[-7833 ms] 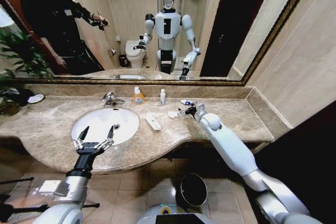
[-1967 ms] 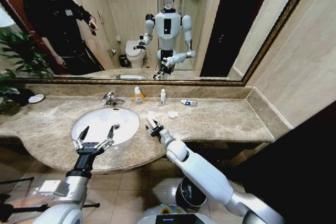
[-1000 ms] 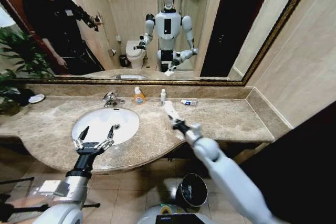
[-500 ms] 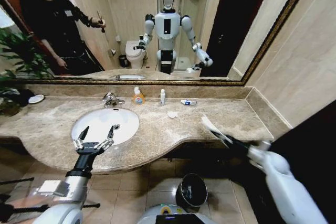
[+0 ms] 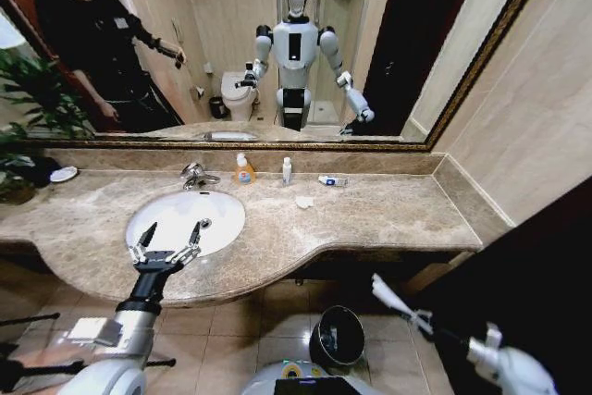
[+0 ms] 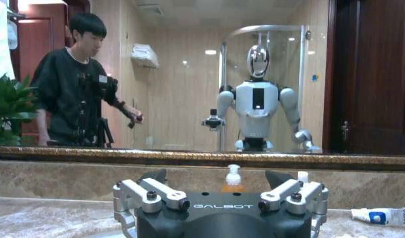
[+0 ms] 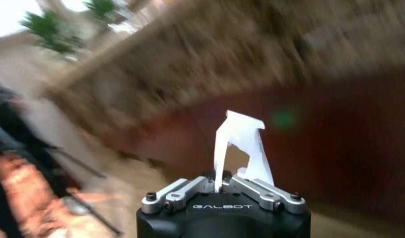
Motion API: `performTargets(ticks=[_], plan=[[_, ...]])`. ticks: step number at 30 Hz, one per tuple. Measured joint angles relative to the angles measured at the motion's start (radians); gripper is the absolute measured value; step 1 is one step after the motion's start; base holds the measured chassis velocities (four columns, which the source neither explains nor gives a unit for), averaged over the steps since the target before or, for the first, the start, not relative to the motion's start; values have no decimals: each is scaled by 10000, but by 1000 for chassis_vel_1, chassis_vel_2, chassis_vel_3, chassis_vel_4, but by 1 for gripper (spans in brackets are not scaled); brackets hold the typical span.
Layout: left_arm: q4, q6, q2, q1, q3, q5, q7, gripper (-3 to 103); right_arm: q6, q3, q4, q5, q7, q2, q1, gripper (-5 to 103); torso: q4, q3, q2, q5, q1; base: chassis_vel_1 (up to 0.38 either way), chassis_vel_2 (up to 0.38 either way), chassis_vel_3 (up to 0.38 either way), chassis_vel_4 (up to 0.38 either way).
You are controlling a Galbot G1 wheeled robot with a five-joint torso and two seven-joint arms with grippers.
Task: Pick up the trash from the sink and place it in the trash bin.
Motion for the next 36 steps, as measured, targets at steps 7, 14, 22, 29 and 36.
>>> performTargets(ticks=[7, 14, 22, 29, 36], plan=[[0, 0, -1, 0, 1, 0, 5, 100, 1486, -970, -1762, -941, 3311, 1056, 306, 0, -1, 0, -1, -10, 1, 0, 0, 0, 0], [0, 0, -1, 0, 0, 0, 0, 100, 1802, -1153, -1558, -2768, 6895, 2170, 331, 0, 2, 0, -1, -14, 1, 0, 0, 0, 0], [0, 0, -1, 0, 0, 0, 0, 100, 1887, -1209, -1619, -4800, 8523, 2672, 346, 1, 1, 1, 0, 0, 1, 0, 0, 0, 0], [0, 0, -1, 1, 0, 0, 0, 100, 2233, -1220, -1130, -5109, 8211, 2828, 247, 33, 1, 1, 0, -5, 2, 0, 0, 0, 0], [0, 0, -1, 1, 0, 0, 0, 100, 2455, -1126, -982, -5008, 7099, 2735, 73, 54, 0, 1, -1, -2, 1, 0, 0, 0, 0]])
